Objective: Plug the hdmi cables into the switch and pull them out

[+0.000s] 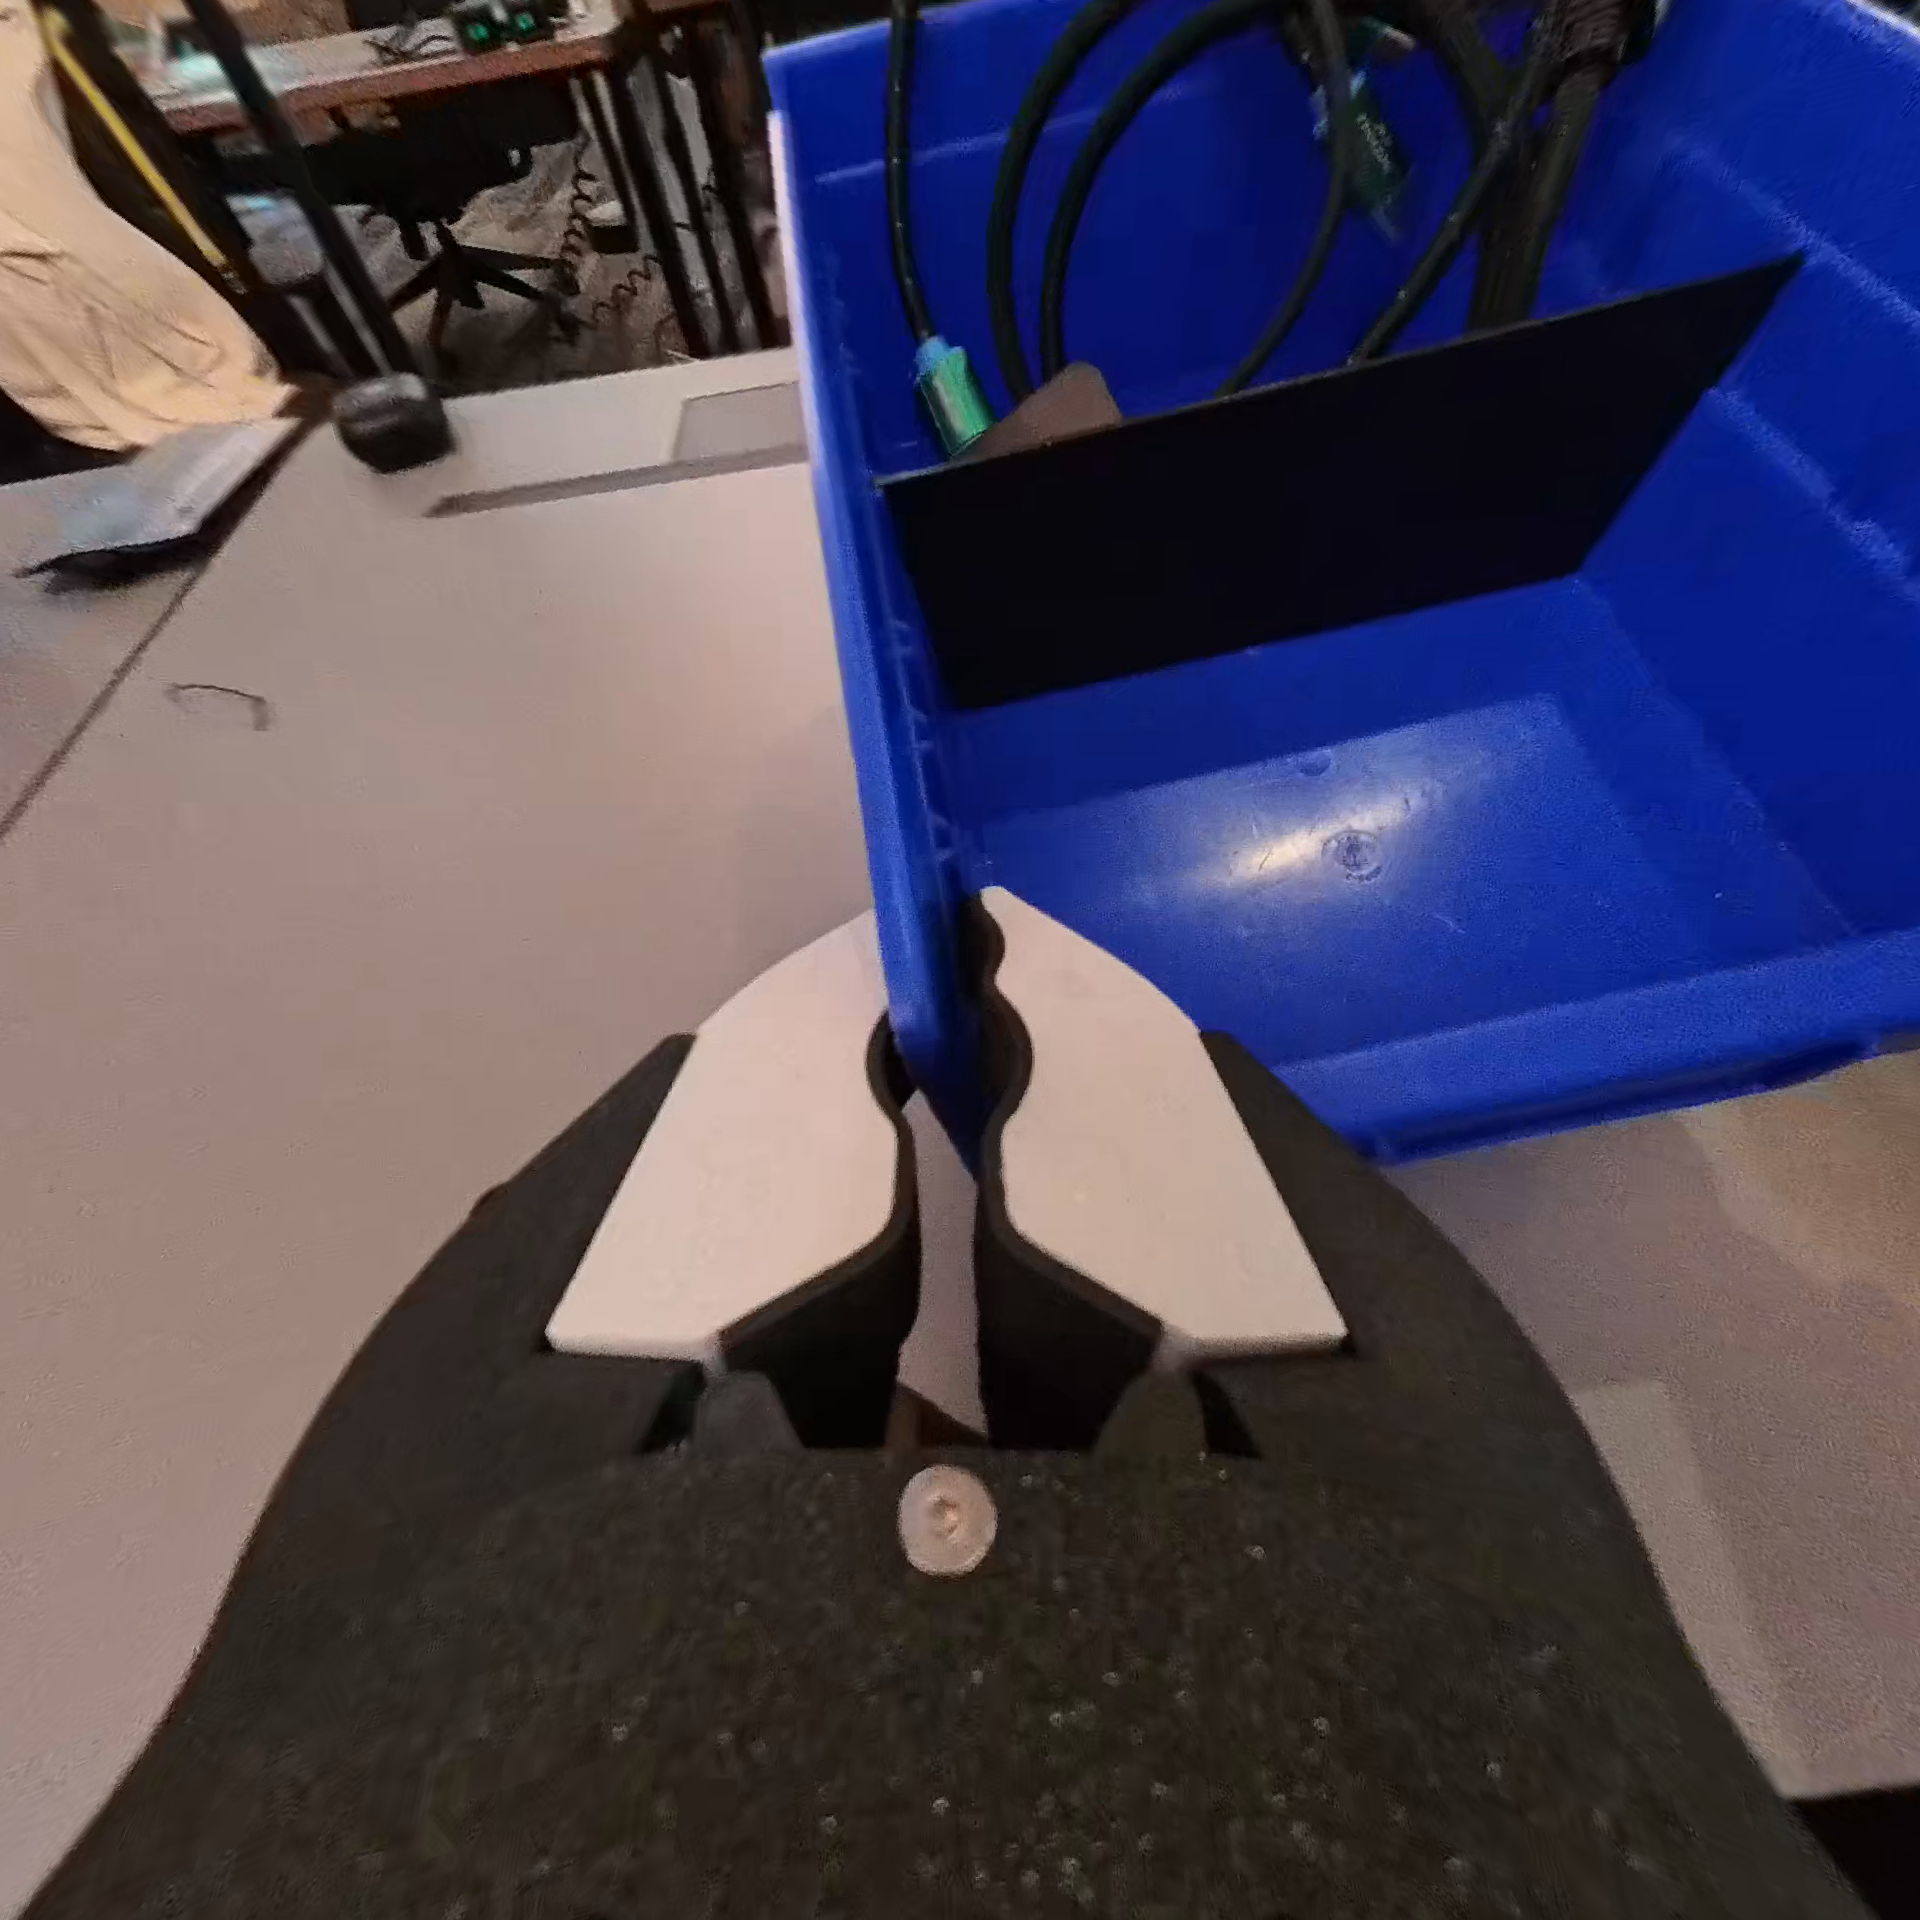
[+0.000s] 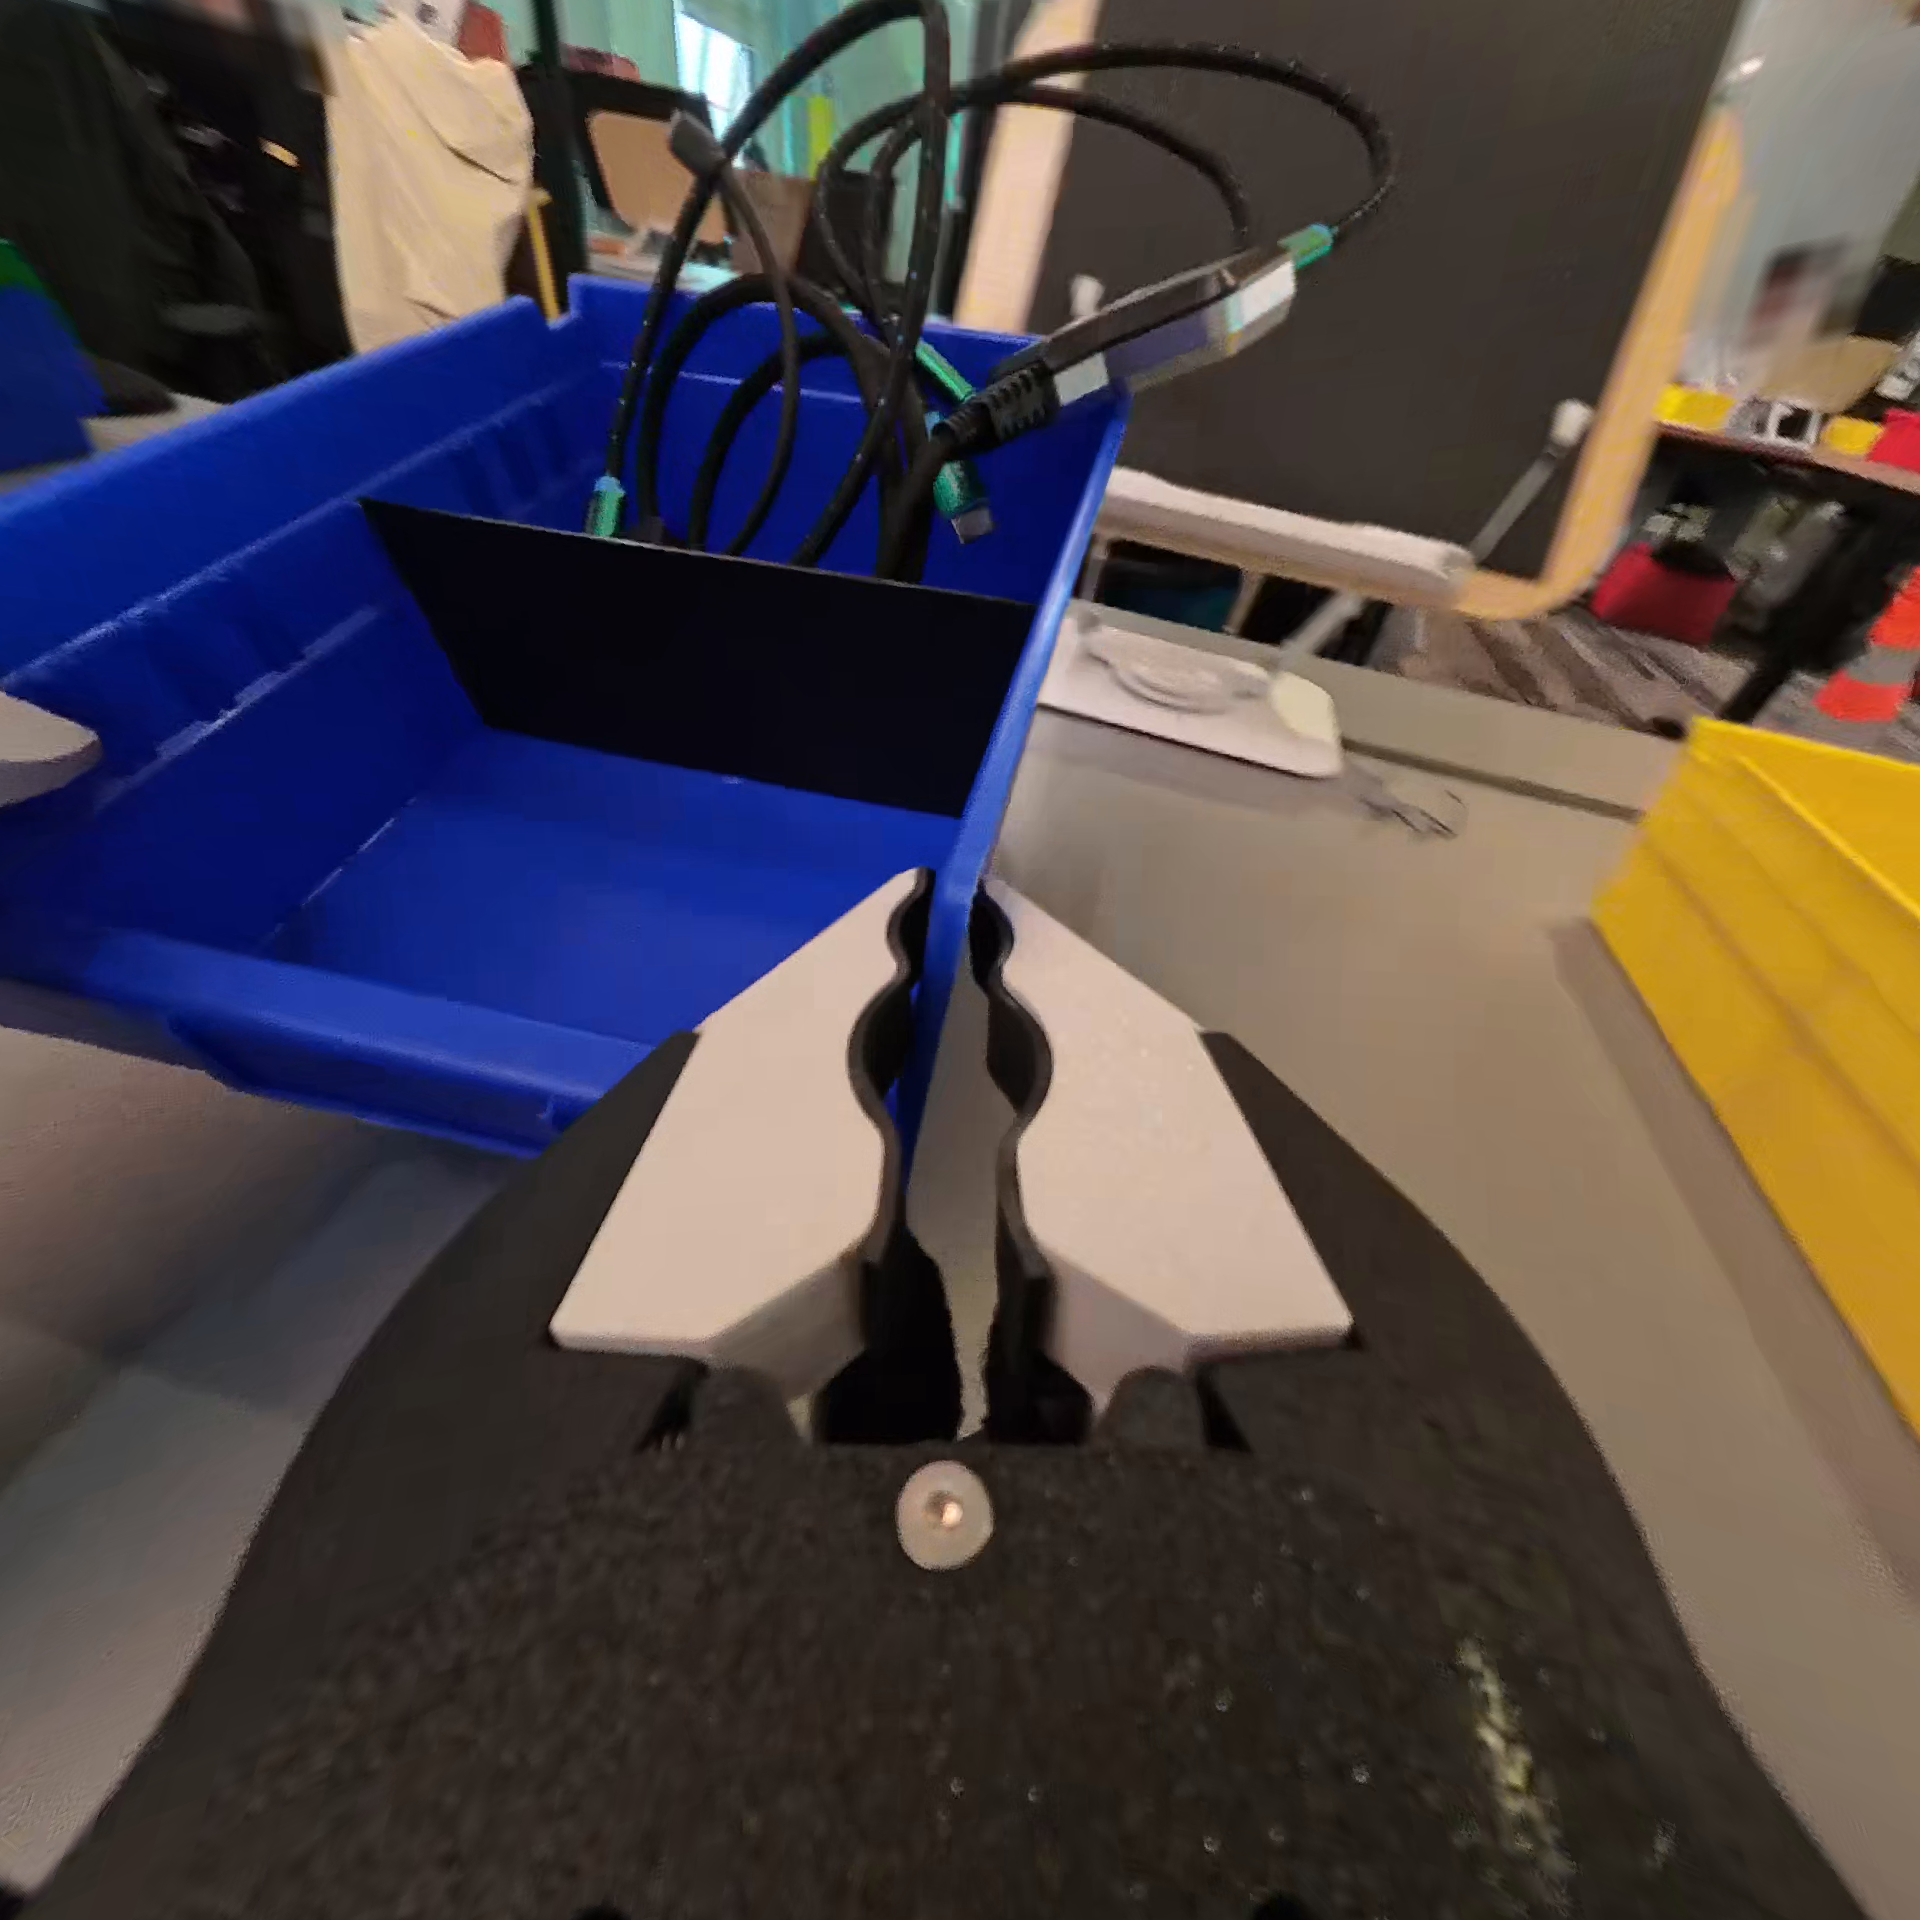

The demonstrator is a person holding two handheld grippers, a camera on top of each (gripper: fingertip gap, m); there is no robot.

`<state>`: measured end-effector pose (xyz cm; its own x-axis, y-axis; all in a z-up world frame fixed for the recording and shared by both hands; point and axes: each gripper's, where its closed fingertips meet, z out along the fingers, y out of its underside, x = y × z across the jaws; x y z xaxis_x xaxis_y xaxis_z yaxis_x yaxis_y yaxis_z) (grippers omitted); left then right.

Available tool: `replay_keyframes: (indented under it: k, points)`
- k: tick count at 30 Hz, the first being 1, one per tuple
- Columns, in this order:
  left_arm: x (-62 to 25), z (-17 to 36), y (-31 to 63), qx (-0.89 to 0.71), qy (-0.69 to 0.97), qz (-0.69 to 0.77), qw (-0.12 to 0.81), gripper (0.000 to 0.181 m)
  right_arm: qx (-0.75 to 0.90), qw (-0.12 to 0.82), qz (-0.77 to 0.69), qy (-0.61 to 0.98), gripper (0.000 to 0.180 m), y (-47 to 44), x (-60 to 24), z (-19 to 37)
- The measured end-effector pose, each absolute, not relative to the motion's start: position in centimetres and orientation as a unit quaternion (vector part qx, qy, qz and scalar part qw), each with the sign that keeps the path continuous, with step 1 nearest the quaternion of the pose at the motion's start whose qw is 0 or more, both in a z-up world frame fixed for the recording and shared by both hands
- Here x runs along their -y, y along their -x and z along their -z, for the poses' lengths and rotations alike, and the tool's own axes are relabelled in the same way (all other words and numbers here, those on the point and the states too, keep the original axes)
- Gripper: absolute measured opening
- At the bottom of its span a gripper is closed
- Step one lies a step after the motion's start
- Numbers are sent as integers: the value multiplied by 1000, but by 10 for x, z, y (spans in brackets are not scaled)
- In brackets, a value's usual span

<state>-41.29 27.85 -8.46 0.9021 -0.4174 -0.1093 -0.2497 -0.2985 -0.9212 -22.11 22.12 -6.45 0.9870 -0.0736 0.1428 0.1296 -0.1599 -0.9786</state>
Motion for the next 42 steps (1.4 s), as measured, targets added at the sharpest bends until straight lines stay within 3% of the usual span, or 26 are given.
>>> replay_keyframes:
  k: [7, 10, 15, 17, 19, 24, 29, 34, 42]
  points:
    - [-344, 110, 499, -213, 824, 75, 519, 4, 8, 619, 35, 784, 6, 309, -298, 93]
    - [-364, 128, 508, -232, 835, 79, 492, 4, -7, 587, 32, 809, 7, 322, -309, 124]
    - [-368, 128, 510, -193, 845, 91, 490, 4, 22, 583, -75, 809, 15, 332, -304, 122]
    - [-357, 123, 520, -167, 846, 52, 504, 16, 60, 568, -150, 807, 27, 329, -284, 109]
    - [-340, 113, 530, -145, 844, 23, 516, 29, 117, 557, -231, 789, 29, 319, -251, 94]
    - [-277, 108, 509, -94, 855, 10, 510, 41, 124, 583, -253, 762, 36, 198, -208, 68]
    - [-243, 103, 423, -151, 814, 102, 552, 33, 28, 659, -157, 735, 39, 36, -161, 41]
    - [-257, 88, 408, -202, 770, 69, 601, 29, -109, 632, 38, 766, 37, -110, -99, 95]
    - [-251, 94, 398, -168, 780, 157, 582, 26, -127, 595, 38, 793, 37, -128, -93, 113]
